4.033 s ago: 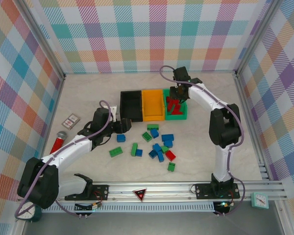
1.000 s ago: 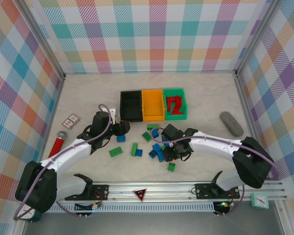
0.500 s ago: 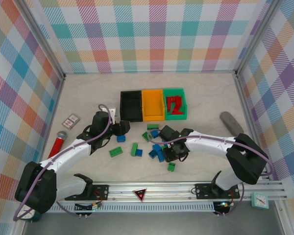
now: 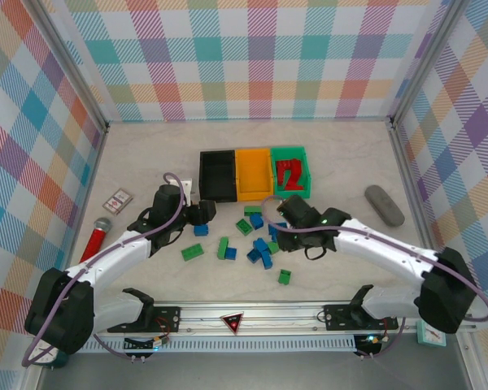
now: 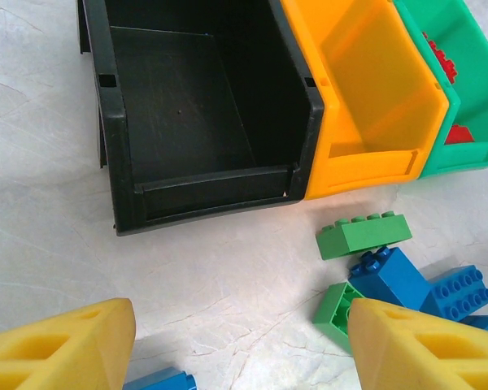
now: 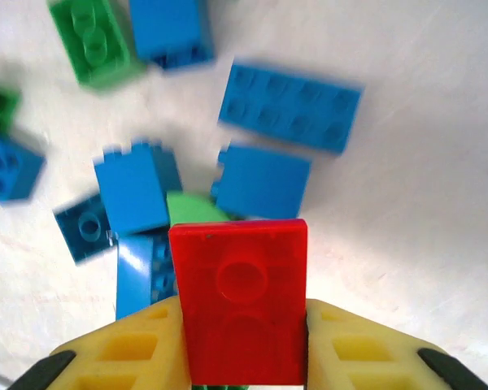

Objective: Sort the legos into containers by color
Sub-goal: Place the lego in the container.

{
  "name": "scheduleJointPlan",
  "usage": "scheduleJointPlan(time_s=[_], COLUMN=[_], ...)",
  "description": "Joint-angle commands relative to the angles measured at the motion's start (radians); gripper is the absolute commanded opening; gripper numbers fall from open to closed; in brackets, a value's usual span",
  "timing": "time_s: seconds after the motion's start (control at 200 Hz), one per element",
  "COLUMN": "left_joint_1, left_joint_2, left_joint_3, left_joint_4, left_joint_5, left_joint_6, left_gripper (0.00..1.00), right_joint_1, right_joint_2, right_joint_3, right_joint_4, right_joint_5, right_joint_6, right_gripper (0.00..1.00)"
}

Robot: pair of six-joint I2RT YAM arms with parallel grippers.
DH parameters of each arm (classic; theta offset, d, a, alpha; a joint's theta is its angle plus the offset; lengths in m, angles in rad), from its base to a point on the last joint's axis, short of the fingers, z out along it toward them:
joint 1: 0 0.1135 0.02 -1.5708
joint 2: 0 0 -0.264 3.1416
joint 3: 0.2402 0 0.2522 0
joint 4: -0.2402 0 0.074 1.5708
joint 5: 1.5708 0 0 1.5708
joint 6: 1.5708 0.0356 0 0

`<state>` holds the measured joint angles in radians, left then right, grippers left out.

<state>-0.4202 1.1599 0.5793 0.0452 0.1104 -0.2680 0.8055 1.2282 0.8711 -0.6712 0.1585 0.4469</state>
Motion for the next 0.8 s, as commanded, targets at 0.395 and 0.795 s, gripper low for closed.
scheduleJointPlan(time_s=[0.395,0.795], left_joint_1=[-0.014,-0.014], left_joint_2=[-0.021,-0.035], left_joint_3=[0.005,0.010], left_joint_4=[0.002,-0.013], left_joint_5=[-0.011,-0.014], left_joint_6=[0.016,0.018], left_gripper=[0.70,0.70], right_joint_1=[-0.344,-0.409], right_joint_2=[0.214,0.552], right_joint_3=[0.295,0.537], right_joint_4=[0.176,0.179], right_joint_5=[-0.142,-0.212], right_joint_6=[-0.079,-0.103], right_gripper=[0.33,0.34])
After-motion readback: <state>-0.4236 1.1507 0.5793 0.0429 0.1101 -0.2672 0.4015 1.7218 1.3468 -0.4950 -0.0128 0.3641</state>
